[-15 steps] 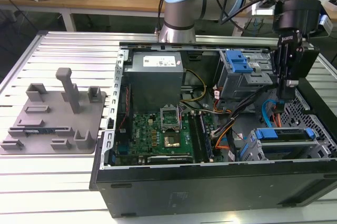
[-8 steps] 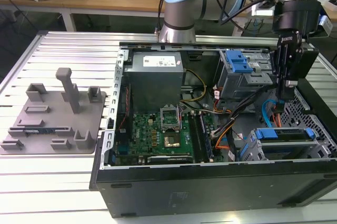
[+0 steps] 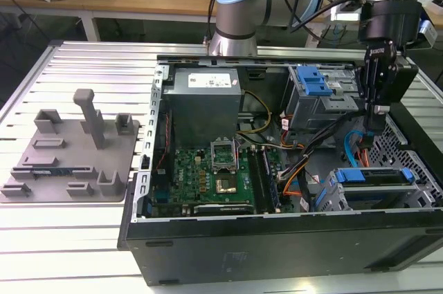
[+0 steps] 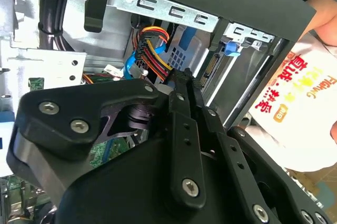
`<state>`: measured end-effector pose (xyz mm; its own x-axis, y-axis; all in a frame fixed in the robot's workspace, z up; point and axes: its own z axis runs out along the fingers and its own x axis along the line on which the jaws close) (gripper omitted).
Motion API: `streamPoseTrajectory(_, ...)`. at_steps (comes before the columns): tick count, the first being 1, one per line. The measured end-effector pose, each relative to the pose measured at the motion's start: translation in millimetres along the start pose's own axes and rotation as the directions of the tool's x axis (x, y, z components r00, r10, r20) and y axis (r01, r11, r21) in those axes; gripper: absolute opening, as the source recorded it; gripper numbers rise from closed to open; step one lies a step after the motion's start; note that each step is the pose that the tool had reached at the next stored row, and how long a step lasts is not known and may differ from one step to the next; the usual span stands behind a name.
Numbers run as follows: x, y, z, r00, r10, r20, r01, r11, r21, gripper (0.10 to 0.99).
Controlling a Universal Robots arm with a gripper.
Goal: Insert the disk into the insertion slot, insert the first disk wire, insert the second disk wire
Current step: 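Insert the first disk wire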
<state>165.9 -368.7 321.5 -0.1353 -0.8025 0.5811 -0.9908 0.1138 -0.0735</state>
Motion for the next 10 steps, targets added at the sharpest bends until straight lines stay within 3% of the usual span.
streamPoseTrajectory(4, 1.7, -0.3, -0.8, 1.0000, 0.000, 0.0022, 0.000, 1.0000, 0.000, 0.169)
streamPoseTrajectory(9, 13.9, -1.9, -3.3, 0.9993, 0.000, 0.0367, 0.000, 1.0000, -0.005, 0.169)
streamPoseTrajectory(10, 16.3, -2.2, -2.6, 0.9989, 0.000, 0.0471, 0.000, 1.0000, -0.006, 0.169)
